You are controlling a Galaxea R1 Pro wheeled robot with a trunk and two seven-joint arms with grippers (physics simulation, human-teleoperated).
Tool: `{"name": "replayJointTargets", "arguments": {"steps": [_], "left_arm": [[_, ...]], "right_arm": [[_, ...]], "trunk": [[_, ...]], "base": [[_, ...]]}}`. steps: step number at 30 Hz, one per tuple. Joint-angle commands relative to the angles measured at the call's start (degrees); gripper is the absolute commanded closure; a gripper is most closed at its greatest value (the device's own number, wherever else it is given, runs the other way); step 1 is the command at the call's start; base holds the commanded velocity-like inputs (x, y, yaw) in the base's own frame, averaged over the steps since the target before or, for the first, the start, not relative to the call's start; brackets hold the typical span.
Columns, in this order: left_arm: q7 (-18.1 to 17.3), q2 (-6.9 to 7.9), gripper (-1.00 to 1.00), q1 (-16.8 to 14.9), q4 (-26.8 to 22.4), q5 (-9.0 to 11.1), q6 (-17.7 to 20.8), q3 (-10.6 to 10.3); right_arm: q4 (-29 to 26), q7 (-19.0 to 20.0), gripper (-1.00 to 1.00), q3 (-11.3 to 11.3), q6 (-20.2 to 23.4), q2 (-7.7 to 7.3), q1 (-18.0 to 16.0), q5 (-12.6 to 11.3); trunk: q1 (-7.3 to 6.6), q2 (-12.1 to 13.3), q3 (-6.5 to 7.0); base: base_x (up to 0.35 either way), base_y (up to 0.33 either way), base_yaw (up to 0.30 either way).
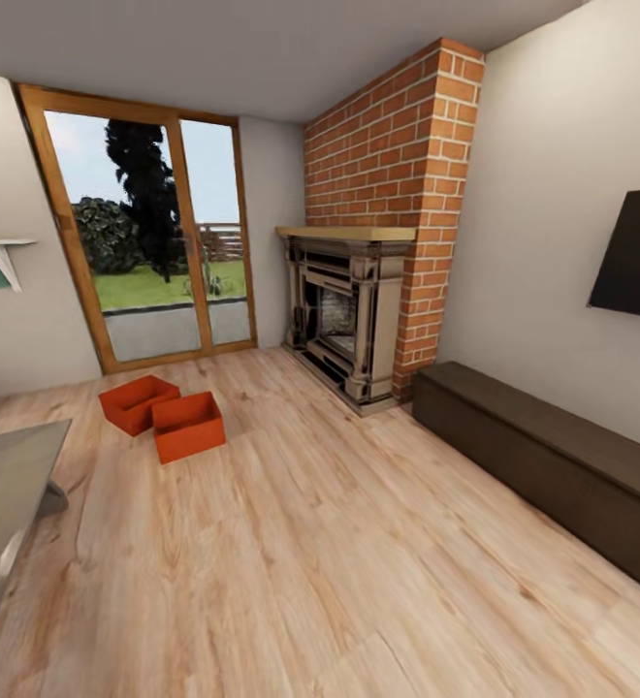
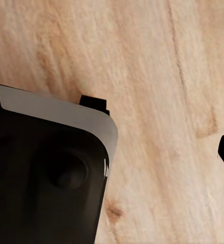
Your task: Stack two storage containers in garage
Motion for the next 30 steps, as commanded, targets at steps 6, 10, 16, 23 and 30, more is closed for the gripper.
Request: {"name": "replayJointTargets", "arguments": {"steps": [6,10,16,23,30], "left_arm": [[0.01,-0.01,-1.00,-0.01,-0.02,0.21,-0.18,0.23],[-0.01,0.00,-1.00,-0.01,-0.02,0.34,-0.43,0.23],[-0.03,0.00,-1.00,-0.01,-0.02,0.40,-0.50,0.23],[-0.03,0.00,-1.00,-0.01,-0.02,0.45,-0.49,0.21],[-0.09,0.08,-1.00,-0.01,-0.02,0.48,-0.37,0.14]], "right_arm": [[0.18,-0.03,-1.00,0.52,-0.31,0.02,-0.06,-0.52],[0.18,-0.03,-1.00,0.50,-0.27,0.02,-0.06,-0.50],[0.18,-0.03,-1.00,0.49,-0.26,0.20,-0.06,-0.50],[0.18,-0.03,-1.00,0.49,-0.31,0.18,-0.06,-0.50],[0.18,-0.03,-1.00,0.49,-0.34,0.06,-0.06,-0.50]], "trunk": [[0.03,-0.02,-0.05],[0.03,-0.02,-0.05],[0.03,-0.02,-0.05],[0.03,-0.02,-0.05],[0.03,-0.02,-0.05]], "base": [[0.324,0.000,0.269],[0.324,0.000,0.266],[0.324,0.000,0.265],[0.324,0.000,0.265],[0.324,0.000,0.265]]}}
